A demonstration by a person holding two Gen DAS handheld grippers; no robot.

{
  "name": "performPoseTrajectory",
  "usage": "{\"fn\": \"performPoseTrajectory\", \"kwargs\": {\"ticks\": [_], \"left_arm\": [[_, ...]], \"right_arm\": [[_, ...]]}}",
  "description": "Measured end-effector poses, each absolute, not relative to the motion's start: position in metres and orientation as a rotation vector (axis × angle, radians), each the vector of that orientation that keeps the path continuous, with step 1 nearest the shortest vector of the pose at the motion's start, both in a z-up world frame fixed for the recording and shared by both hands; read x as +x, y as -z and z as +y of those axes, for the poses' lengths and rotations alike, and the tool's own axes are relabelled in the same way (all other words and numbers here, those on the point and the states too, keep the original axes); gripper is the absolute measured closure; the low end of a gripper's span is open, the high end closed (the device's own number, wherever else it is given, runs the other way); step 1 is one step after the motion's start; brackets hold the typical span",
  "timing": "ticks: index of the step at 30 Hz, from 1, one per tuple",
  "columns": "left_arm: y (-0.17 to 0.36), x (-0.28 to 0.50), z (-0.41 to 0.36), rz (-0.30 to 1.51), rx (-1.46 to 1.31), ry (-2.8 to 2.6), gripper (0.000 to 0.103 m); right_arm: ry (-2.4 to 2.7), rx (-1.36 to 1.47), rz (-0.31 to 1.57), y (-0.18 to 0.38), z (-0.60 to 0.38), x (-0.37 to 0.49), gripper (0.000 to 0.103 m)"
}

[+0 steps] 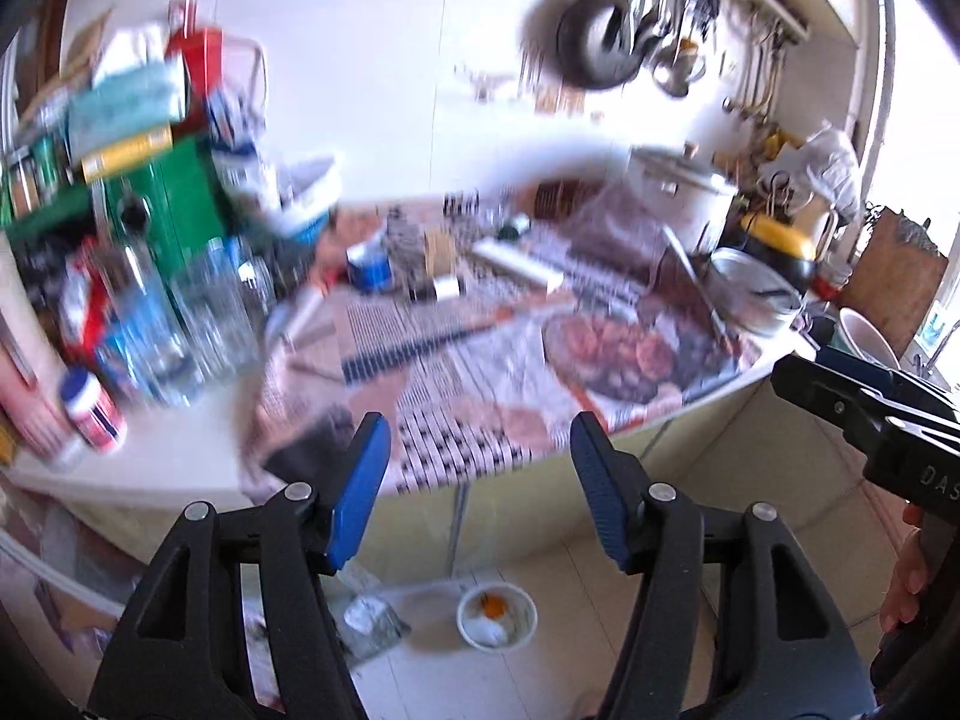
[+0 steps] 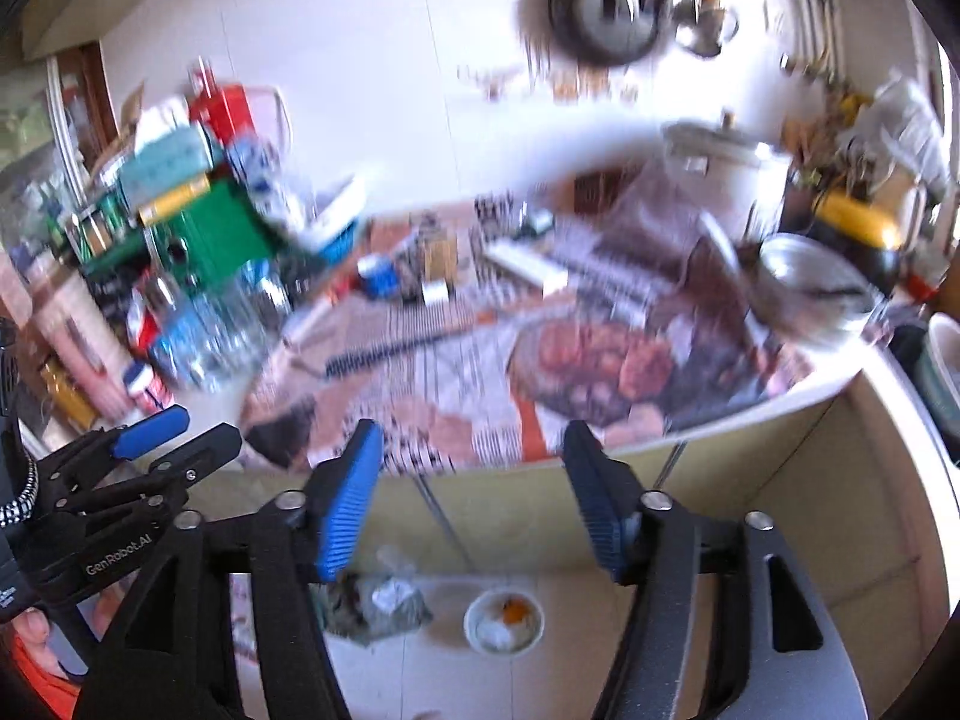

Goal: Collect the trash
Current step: 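Raise both tools back up toward the counter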

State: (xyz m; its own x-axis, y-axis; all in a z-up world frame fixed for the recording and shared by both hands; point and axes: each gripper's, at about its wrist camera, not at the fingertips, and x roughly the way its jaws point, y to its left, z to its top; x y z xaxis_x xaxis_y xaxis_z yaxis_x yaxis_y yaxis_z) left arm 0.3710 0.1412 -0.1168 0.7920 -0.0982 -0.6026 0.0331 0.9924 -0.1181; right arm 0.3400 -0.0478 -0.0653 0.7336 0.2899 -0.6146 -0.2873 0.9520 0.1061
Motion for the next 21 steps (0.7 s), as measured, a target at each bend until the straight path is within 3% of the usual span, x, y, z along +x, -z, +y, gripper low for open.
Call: {"fn": "performPoseTrajectory", "kwargs": {"ticks": [4,7,17,21], "left_arm": [[0.095,0.365,0.151,0.596,-0.096,0.061,0.035],[0.086,0.366,0.155,0.578,-0.093,0.056,0.033],[0.097,0.418,0.154,0.6,-0.1,0.019,0.032],[0.111,0.467,0.152,0.637,-0.116,-0.04,0.025]], "right_arm": [[-0.313,-0.013,0.638,0.048,-0.042,0.336,0.021],[-0.311,-0.023,0.633,0.043,-0.038,0.34,0.017],[-0.275,-0.021,0.673,0.059,-0.043,0.394,0.017],[-0.276,-0.041,0.687,0.067,-0.049,0.44,0.017]]}}
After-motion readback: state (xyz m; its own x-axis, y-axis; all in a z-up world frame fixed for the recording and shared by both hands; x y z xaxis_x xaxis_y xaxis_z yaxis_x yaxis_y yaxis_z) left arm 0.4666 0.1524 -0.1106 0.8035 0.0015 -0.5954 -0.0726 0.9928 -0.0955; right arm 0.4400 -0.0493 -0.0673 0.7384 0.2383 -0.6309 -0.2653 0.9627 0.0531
